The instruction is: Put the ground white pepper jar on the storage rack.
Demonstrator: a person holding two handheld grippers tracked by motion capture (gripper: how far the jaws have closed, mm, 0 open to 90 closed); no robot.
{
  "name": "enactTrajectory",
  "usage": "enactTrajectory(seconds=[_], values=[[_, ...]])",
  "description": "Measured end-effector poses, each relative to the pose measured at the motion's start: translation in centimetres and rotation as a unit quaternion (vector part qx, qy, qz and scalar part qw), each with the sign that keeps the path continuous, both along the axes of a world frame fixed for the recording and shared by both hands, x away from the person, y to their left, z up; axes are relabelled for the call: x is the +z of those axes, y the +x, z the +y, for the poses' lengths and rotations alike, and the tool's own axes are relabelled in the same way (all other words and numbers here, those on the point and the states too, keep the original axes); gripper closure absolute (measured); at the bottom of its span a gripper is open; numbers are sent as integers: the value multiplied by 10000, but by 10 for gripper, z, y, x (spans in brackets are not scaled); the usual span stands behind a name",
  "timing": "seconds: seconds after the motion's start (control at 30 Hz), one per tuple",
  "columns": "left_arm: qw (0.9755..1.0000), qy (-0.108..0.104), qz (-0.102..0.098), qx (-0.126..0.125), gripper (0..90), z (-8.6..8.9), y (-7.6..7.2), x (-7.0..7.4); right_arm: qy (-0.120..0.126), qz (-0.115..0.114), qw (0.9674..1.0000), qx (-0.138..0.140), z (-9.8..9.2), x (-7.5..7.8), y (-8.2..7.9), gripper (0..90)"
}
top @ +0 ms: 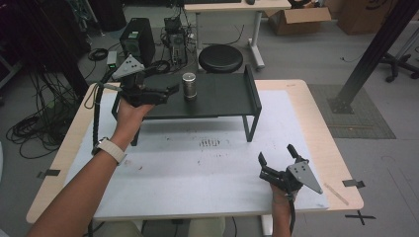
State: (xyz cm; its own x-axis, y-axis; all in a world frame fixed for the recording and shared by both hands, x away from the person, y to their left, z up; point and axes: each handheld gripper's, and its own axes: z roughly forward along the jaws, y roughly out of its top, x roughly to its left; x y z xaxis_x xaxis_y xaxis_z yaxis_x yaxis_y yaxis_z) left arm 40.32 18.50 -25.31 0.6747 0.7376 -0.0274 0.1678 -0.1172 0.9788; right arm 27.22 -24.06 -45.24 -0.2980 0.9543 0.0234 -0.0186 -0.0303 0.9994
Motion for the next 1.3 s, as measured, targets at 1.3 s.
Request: enactTrajectory(seconds=[1.3], values=[[9956,-345,-860,164,2,57,-71,-31,-54,31,10000,-2,1,0,1,0]])
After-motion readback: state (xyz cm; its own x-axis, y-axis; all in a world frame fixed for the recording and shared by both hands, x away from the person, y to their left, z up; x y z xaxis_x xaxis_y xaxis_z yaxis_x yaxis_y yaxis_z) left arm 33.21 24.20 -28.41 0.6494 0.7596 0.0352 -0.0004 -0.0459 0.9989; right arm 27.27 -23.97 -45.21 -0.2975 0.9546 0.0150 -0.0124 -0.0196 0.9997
